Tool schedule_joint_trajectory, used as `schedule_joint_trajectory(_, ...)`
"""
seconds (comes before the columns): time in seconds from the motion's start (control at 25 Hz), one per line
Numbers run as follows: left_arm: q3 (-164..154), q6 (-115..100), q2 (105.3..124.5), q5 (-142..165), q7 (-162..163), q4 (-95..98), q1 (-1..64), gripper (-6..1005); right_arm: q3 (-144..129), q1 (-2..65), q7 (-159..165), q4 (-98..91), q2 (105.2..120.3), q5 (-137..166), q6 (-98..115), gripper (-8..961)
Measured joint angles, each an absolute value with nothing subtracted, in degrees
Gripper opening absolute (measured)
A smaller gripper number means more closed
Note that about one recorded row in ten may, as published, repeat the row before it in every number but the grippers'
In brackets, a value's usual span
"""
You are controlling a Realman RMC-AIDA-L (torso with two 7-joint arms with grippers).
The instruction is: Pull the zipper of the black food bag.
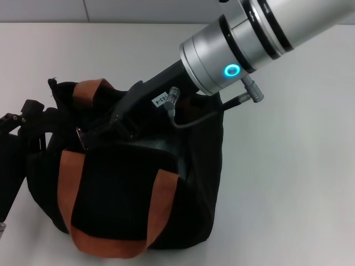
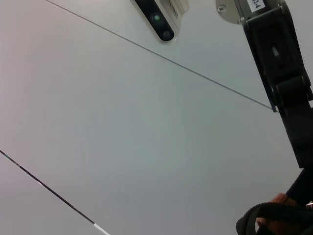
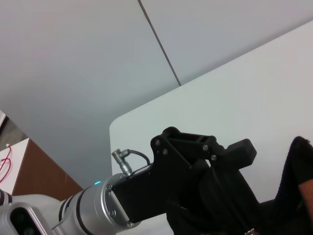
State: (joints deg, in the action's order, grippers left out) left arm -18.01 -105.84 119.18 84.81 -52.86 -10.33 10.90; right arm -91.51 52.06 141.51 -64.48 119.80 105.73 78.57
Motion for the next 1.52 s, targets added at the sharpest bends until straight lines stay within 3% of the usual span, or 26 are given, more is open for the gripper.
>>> schedule_joint_trajectory(0.28, -17.9, -105.9, 119.17, 84.8, -54.5, -10.1, 10.8, 7, -93.5, 53.0, 141.7, -62.5, 119.82, 105.5, 75.9, 232)
schedule_joint_trajectory(0.6, -17.7, -106.3, 119.18, 84.7, -56.6, -10.4, 10.4, 7, -93.8, 54.2, 141.9, -60.7, 119.81, 104.5, 74.2, 315)
schedule_joint_trajectory(1.28, -17.7, -106.5, 119.17, 84.7, -56.6, -10.7, 10.9, 8, -98.0, 57.0, 141.2, -56.5, 119.88, 103.4, 70.9, 304)
schedule_joint_trajectory(1.52, -17.7, -106.6, 119.18, 84.7, -56.6, -10.9, 10.8, 8, -98.2, 56.8, 138.6, -56.4, 119.88, 103.4, 70.2, 82)
